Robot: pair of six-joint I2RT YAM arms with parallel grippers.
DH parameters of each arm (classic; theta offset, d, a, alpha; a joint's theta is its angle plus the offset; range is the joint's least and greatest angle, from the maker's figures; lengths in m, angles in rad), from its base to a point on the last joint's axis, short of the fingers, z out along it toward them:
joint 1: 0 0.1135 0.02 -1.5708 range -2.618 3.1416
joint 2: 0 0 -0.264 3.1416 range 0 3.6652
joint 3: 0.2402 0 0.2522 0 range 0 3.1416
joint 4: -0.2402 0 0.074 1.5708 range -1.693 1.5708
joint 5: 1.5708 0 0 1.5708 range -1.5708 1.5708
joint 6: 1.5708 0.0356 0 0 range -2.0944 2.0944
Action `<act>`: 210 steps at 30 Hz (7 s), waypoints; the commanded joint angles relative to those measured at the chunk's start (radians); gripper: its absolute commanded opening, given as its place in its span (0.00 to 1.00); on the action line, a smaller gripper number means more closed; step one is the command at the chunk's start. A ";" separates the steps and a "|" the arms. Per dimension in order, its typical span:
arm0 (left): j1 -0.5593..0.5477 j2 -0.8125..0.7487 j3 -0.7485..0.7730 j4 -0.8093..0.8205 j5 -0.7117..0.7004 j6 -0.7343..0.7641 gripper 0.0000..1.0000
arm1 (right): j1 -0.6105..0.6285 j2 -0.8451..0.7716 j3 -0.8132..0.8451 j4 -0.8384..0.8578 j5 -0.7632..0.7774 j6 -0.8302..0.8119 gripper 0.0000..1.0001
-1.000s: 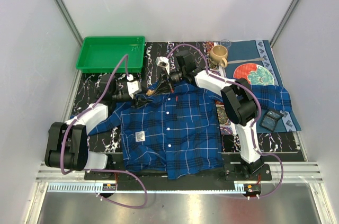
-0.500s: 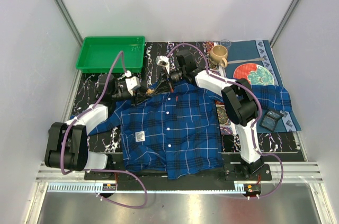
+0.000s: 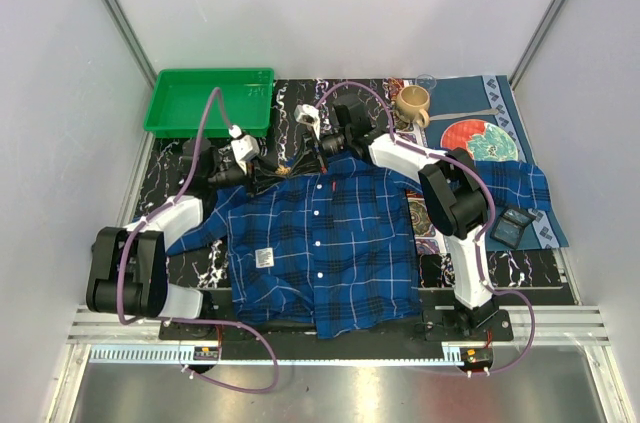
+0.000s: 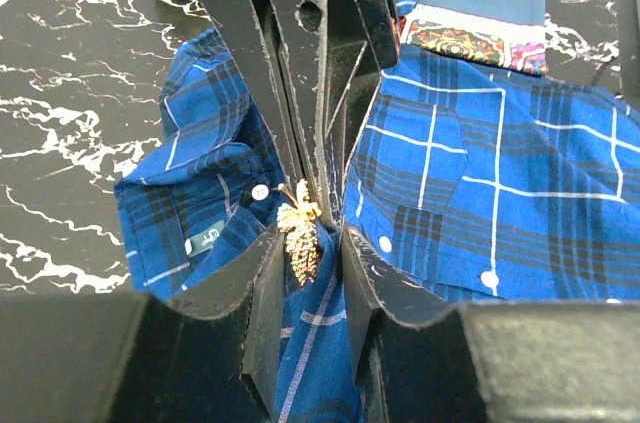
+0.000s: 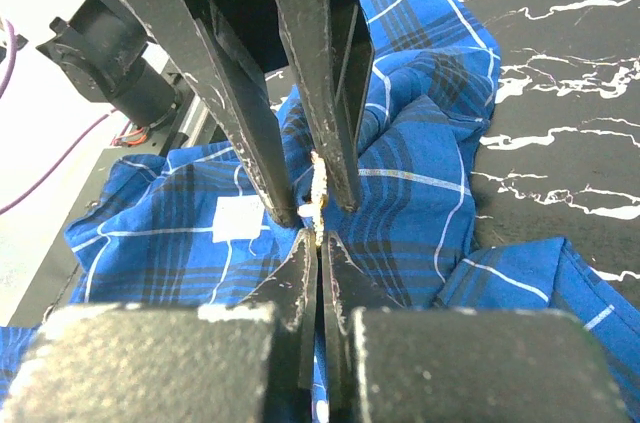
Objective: Pin the brooch onto the clothing
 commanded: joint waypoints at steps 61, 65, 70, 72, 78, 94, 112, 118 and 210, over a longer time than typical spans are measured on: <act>-0.018 0.161 0.313 -0.514 -0.033 0.395 0.17 | 0.045 -0.129 0.028 -0.056 0.033 -0.206 0.00; -0.018 0.169 0.320 -0.520 -0.038 0.391 0.12 | 0.049 -0.137 0.024 -0.059 0.035 -0.227 0.00; -0.019 0.173 0.326 -0.523 -0.047 0.398 0.06 | 0.052 -0.140 0.034 -0.061 0.042 -0.240 0.00; -0.019 0.176 0.330 -0.534 -0.058 0.402 0.05 | 0.055 -0.140 0.042 -0.091 0.044 -0.241 0.00; -0.024 0.178 0.341 -0.552 -0.090 0.412 0.09 | 0.068 -0.147 0.045 -0.098 0.058 -0.260 0.00; -0.029 0.205 0.376 -0.587 -0.104 0.415 0.09 | 0.081 -0.173 0.043 -0.144 0.067 -0.335 0.00; -0.033 0.236 0.421 -0.609 -0.148 0.409 0.00 | 0.098 -0.201 0.042 -0.176 0.068 -0.410 0.00; -0.044 0.248 0.453 -0.662 -0.150 0.449 0.00 | 0.108 -0.210 0.047 -0.187 0.079 -0.435 0.00; 0.116 -0.015 0.387 -1.007 0.105 1.090 0.62 | 0.111 -0.221 -0.003 -0.227 0.288 -0.568 0.00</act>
